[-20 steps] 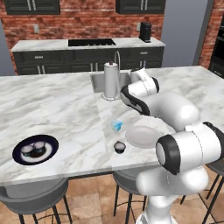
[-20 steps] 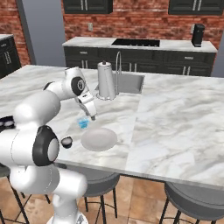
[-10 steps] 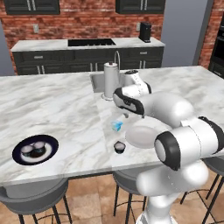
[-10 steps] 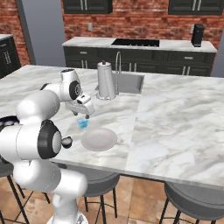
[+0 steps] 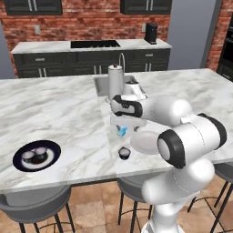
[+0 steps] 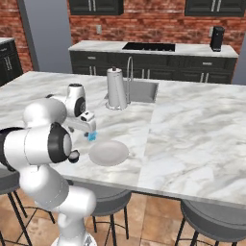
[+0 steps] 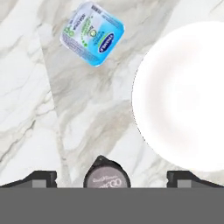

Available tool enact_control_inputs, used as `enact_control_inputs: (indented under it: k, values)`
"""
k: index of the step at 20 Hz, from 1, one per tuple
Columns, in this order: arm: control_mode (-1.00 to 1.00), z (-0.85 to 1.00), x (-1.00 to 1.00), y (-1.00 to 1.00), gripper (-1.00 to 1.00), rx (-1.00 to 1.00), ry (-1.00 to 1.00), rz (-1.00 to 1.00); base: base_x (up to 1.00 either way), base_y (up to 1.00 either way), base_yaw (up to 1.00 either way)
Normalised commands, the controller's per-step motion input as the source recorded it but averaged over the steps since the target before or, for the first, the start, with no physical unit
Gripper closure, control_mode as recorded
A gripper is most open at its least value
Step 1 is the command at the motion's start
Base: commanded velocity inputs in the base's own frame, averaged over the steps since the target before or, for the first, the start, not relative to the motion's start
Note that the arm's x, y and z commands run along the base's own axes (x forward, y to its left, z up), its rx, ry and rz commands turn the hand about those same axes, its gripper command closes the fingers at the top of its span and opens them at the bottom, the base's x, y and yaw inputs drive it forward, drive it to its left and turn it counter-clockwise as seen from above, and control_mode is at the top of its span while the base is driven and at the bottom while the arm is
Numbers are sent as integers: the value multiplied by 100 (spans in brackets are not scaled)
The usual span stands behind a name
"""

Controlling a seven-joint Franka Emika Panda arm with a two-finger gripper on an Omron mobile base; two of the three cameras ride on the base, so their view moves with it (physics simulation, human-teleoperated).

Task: Place two yogurt containers on each plate.

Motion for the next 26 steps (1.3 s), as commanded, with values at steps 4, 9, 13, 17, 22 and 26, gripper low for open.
enact_control_inputs:
  k: [4, 9, 13, 17, 22, 26]
  values:
    - [-100, -47, -15, 0, -100, 6, 0, 0, 0, 0, 0]
    - [-100, -46, -8, 8, -100, 0, 0, 0, 0, 0, 0]
    - [-100, -30, 0, 11, -100, -1, 0, 0, 0, 0, 0]
    - [-100, -28, 0, 11, -100, 0, 0, 0, 0, 0, 0]
    - [-100, -35, 0, 7, -100, 0, 0, 0, 0, 0, 0]
    - [-100, -22, -7, 1, -100, 0, 0, 0, 0, 0, 0]
